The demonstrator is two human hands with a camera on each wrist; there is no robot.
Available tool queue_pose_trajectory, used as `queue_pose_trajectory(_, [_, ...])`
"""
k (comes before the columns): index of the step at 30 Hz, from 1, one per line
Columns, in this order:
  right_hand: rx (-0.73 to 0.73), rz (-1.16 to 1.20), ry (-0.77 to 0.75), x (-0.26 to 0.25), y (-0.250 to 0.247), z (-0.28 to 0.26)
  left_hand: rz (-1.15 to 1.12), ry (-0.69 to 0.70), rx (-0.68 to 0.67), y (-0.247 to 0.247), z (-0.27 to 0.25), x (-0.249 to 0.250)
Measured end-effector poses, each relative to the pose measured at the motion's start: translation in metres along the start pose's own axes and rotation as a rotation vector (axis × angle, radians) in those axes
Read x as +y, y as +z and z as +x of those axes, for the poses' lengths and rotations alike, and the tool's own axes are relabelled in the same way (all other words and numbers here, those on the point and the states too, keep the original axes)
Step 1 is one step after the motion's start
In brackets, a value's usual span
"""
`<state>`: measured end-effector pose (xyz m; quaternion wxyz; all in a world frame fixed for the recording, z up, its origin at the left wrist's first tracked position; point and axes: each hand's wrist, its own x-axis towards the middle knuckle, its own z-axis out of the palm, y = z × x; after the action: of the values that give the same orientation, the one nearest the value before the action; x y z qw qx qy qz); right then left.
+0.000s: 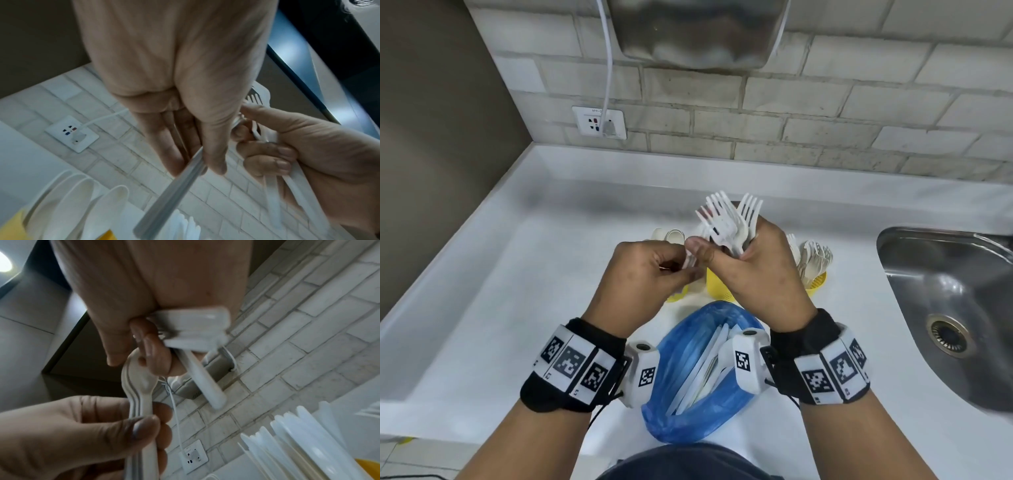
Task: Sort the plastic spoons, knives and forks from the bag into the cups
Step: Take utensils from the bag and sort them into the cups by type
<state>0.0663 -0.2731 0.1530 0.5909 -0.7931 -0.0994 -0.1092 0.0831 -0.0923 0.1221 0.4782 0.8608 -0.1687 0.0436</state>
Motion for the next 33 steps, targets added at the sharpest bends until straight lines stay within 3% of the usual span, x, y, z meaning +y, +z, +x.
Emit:
queue_pose_trajectory(8, [0.294, 0.294, 0.186, 0.022, -0.019, 0.003, -0.03, -0.129, 0.238, 0.0, 0.024, -0.026])
queue_pose_trajectory(13, [0.268, 0.347, 0.242, 0.023, -0.018, -0.001, -0.023, -0.161, 0.276, 0.019, 0.032, -0.039])
queue_pose_trajectory(17, [0.247, 0.365, 0.256, 0.025, -0.018, -0.003, 0.083, -0.077, 0.205, 0.027, 0.031, -0.045])
queue_pose_trajectory(23, [0.255, 0.361, 0.267, 0.027, -0.018, -0.002, 0.274, -0.058, 0.123, 0.035, 0.028, -0.056])
queue_pose_trajectory(30, [0.24, 0.381, 0.277, 0.028, -0.016, -0.003, 0.544, 0.074, 0.267, 0.036, 0.026, -0.069])
queue_pose_trajectory(33, [0.243, 0.385, 0.283, 0.027, -0.016, -0.003, 0.7, 0.083, 0.249, 0.035, 0.029, -0.074])
